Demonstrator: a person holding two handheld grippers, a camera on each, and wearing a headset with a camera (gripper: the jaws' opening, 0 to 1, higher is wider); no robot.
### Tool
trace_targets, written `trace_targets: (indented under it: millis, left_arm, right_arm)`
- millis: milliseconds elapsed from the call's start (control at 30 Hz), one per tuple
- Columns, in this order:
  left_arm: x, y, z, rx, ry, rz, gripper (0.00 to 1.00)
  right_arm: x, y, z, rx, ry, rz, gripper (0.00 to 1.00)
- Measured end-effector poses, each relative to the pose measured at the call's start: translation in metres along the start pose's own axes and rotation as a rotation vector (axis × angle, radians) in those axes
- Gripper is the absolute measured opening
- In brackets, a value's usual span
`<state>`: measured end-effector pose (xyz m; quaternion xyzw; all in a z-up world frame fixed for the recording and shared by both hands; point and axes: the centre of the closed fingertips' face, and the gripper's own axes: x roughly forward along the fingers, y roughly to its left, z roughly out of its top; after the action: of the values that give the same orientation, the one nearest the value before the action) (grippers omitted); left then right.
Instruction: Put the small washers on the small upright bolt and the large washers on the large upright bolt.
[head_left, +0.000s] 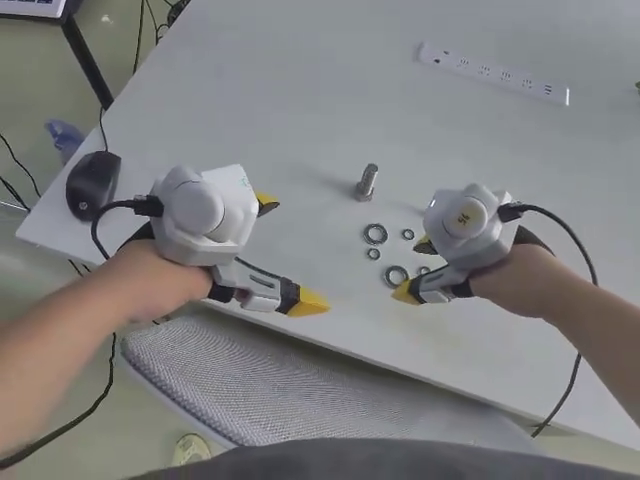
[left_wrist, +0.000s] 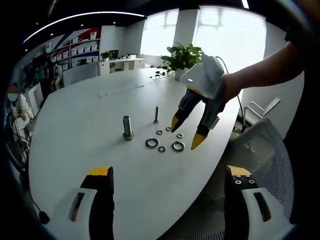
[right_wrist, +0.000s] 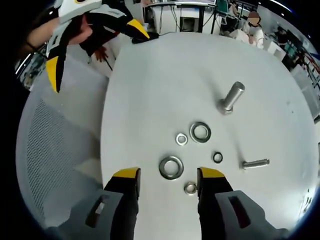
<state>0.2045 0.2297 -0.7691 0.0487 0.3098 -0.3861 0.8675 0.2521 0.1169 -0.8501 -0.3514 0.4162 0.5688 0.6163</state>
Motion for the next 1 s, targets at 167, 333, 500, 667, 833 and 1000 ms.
trace_targets:
  millis: [167, 333, 500, 667, 833, 1000]
  left_arm:
    - [0.000, -0.006, -0.005, 0.006, 0.013, -0.018, 0.91]
    - [0.000, -0.008, -0.008, 0.007, 0.016, -0.024, 0.91]
    - [-0.001, -0.005, -0.006, 0.011, 0.007, -0.015, 0.91]
    - [-0.001, 0.000, -0.006, 0.037, 0.018, -0.002, 0.92]
    - [-0.002, 0.004, -0.007, 0.041, 0.024, 0.000, 0.92]
    - [-0.003, 0.004, -0.007, 0.029, 0.018, 0.000, 0.91]
  right_arm:
    - [0.006, 0.005, -0.003, -0.034, 0.032, 0.005, 0.46]
    - [0.011, 0.004, -0.003, -0.086, 0.063, 0.001, 0.45]
    - [0.015, 0.000, -0.004, -0.110, 0.087, -0.004, 0.42]
    - [0.019, -0.005, -0.005, -0.116, 0.101, -0.017, 0.41]
    - [0.022, -0.006, -0.009, -0.120, 0.122, -0.021, 0.39]
    - [0.025, -0.007, -0.007, -0.142, 0.130, -0.019, 0.37]
